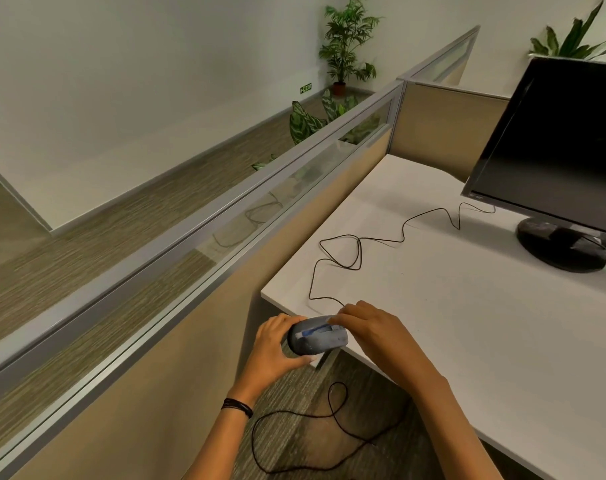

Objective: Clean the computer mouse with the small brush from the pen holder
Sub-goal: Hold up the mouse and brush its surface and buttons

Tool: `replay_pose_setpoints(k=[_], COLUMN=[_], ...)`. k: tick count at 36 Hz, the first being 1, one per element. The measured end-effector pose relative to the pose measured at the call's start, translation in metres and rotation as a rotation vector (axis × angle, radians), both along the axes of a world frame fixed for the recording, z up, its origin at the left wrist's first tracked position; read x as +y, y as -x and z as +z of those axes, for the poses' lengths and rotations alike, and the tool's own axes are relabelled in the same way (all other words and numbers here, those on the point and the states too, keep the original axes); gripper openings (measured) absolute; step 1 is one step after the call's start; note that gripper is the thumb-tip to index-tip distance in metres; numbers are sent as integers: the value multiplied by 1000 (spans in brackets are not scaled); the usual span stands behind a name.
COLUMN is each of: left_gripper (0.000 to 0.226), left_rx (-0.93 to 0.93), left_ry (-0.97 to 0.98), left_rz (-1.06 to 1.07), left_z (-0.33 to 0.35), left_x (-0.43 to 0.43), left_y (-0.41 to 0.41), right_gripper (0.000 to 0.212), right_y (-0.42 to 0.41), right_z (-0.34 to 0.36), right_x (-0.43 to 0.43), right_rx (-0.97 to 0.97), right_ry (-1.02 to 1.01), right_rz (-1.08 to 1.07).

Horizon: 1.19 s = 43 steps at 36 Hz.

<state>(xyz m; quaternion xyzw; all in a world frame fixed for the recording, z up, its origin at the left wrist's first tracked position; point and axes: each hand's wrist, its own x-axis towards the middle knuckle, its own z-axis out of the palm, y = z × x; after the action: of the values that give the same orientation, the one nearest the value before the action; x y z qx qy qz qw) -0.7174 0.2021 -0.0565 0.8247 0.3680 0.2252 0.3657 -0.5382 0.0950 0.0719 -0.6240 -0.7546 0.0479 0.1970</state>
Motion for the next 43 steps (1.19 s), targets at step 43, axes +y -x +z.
replay_pose_setpoints(k=[43], left_gripper=[65], left_rx=[-15], left_ry=[40], left_rz=[40], left_z=[7], left_x=[-7], left_y=[3], right_gripper=[23], right_y=[-12], right_z=[-14], right_x=[-14], right_rx=[14], right_ry=[124], right_rz=[-121])
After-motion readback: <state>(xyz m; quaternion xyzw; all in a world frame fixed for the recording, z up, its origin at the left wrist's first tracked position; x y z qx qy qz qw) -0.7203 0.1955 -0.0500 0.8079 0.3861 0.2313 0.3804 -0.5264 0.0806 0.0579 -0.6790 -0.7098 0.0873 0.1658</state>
